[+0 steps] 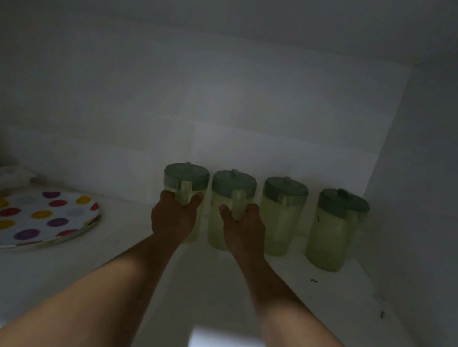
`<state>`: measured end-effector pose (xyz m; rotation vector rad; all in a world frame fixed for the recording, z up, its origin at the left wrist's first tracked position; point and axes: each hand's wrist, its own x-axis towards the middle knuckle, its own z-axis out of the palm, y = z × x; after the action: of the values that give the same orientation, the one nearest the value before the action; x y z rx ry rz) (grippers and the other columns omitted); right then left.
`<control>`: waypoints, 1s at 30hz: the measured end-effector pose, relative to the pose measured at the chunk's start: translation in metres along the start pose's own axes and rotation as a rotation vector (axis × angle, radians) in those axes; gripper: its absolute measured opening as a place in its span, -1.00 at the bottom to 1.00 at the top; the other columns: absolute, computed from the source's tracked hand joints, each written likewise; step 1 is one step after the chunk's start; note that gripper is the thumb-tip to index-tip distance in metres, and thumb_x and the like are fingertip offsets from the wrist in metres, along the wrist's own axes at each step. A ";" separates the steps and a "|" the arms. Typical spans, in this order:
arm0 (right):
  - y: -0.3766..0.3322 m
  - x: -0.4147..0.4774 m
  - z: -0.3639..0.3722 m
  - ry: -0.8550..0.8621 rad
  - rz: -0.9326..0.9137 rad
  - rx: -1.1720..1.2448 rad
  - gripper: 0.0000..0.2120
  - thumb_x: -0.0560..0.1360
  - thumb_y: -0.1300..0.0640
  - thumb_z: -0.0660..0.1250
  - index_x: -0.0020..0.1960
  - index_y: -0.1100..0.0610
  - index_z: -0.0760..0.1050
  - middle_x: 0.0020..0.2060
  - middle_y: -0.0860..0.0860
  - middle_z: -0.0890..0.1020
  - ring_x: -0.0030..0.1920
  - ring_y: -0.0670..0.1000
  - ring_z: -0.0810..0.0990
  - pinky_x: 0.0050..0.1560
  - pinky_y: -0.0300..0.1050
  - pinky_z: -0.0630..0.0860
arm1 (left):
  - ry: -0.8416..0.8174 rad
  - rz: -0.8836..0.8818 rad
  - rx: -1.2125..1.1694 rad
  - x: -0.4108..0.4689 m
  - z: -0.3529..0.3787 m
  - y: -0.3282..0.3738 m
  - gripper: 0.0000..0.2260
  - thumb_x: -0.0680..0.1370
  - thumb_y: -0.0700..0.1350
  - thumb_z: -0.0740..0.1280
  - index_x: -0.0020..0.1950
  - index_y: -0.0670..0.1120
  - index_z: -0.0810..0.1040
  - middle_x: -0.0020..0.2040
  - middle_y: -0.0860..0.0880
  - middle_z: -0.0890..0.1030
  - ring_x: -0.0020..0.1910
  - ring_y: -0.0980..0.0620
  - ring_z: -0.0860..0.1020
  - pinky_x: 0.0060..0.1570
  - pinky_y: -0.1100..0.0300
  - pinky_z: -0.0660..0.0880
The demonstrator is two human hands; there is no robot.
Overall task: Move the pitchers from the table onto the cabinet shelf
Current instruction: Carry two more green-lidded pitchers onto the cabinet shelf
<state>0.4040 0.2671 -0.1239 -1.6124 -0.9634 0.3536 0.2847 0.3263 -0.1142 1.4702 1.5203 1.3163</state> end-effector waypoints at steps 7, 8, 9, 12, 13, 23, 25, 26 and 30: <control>-0.026 -0.034 -0.029 0.004 -0.008 -0.249 -0.33 0.53 -0.05 0.42 0.47 0.25 0.24 0.32 0.23 0.46 0.30 0.20 0.49 0.25 -0.02 0.48 | 0.215 0.183 0.296 -0.034 -0.032 0.015 -0.43 0.45 0.23 0.40 0.23 -0.15 0.38 0.18 -0.25 0.47 0.20 -0.28 0.41 0.08 -0.09 0.43; -0.033 -0.042 -0.036 0.014 -0.013 -0.274 -0.29 0.55 -0.06 0.40 0.52 0.24 0.19 0.38 0.23 0.42 0.36 0.21 0.45 0.31 0.03 0.46 | 0.214 0.241 0.303 -0.041 -0.037 0.019 -0.47 0.47 0.21 0.39 0.21 -0.14 0.39 0.15 -0.25 0.48 0.17 -0.28 0.42 0.06 -0.09 0.43; -0.040 -0.048 -0.043 0.020 -0.021 -0.294 -0.27 0.56 -0.05 0.38 0.56 0.21 0.15 0.41 0.22 0.40 0.40 0.22 0.42 0.35 0.06 0.44 | 0.192 0.281 0.297 -0.046 -0.042 0.024 -0.50 0.48 0.19 0.38 0.20 -0.15 0.39 0.14 -0.24 0.49 0.16 -0.28 0.43 0.04 -0.09 0.43; -0.067 -0.075 -0.067 0.024 -0.036 -0.396 -0.31 0.61 -0.02 0.30 0.61 0.14 0.06 0.44 0.20 0.37 0.42 0.22 0.40 0.38 0.04 0.40 | 0.068 0.351 0.288 -0.067 -0.062 0.041 -0.51 0.51 0.17 0.34 0.27 -0.14 0.38 0.17 -0.22 0.48 0.18 -0.27 0.42 0.06 -0.08 0.43; -0.076 -0.086 -0.075 0.020 -0.030 -0.450 -0.32 0.62 -0.01 0.28 0.61 0.12 0.06 0.46 0.21 0.36 0.43 0.22 0.39 0.39 0.02 0.39 | 0.027 0.379 0.293 -0.075 -0.070 0.046 -0.50 0.51 0.17 0.33 0.30 -0.13 0.37 0.20 -0.21 0.47 0.19 -0.26 0.41 0.08 -0.06 0.43; -0.178 -0.217 -0.160 0.072 -0.086 -0.749 -0.49 0.56 0.10 0.28 0.47 0.22 0.32 0.39 0.26 0.43 0.43 0.28 0.38 0.40 0.11 0.41 | -0.210 0.903 0.632 -0.176 -0.187 0.092 -0.47 0.55 0.26 0.18 0.36 -0.07 0.37 0.19 -0.21 0.49 0.16 -0.24 0.46 0.12 -0.06 0.47; -0.196 -0.240 -0.167 0.074 -0.098 -0.782 -0.47 0.56 0.07 0.28 0.48 0.22 0.32 0.41 0.26 0.43 0.45 0.27 0.35 0.43 0.13 0.38 | -0.231 0.991 0.669 -0.190 -0.212 0.092 -0.48 0.56 0.24 0.18 0.37 -0.07 0.37 0.19 -0.19 0.49 0.18 -0.23 0.46 0.13 -0.07 0.46; -0.207 -0.252 -0.168 0.076 -0.111 -0.784 -0.47 0.57 0.04 0.28 0.48 0.21 0.32 0.41 0.25 0.43 0.45 0.27 0.36 0.42 0.15 0.38 | -0.238 1.006 0.667 -0.195 -0.228 0.094 -0.50 0.56 0.23 0.19 0.36 -0.07 0.39 0.19 -0.19 0.50 0.17 -0.23 0.46 0.12 -0.07 0.46; -0.248 -0.290 -0.163 0.075 -0.218 -0.822 -0.46 0.58 -0.06 0.26 0.47 0.18 0.34 0.39 0.25 0.44 0.43 0.28 0.39 0.39 0.21 0.39 | -0.192 0.999 0.640 -0.211 -0.290 0.103 -0.54 0.57 0.19 0.22 0.33 -0.09 0.45 0.17 -0.20 0.52 0.17 -0.24 0.48 0.13 -0.08 0.46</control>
<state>0.2391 -0.0587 0.0741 -2.1945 -1.3039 -0.3021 0.0849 0.0453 0.0274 2.9121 1.1200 1.1276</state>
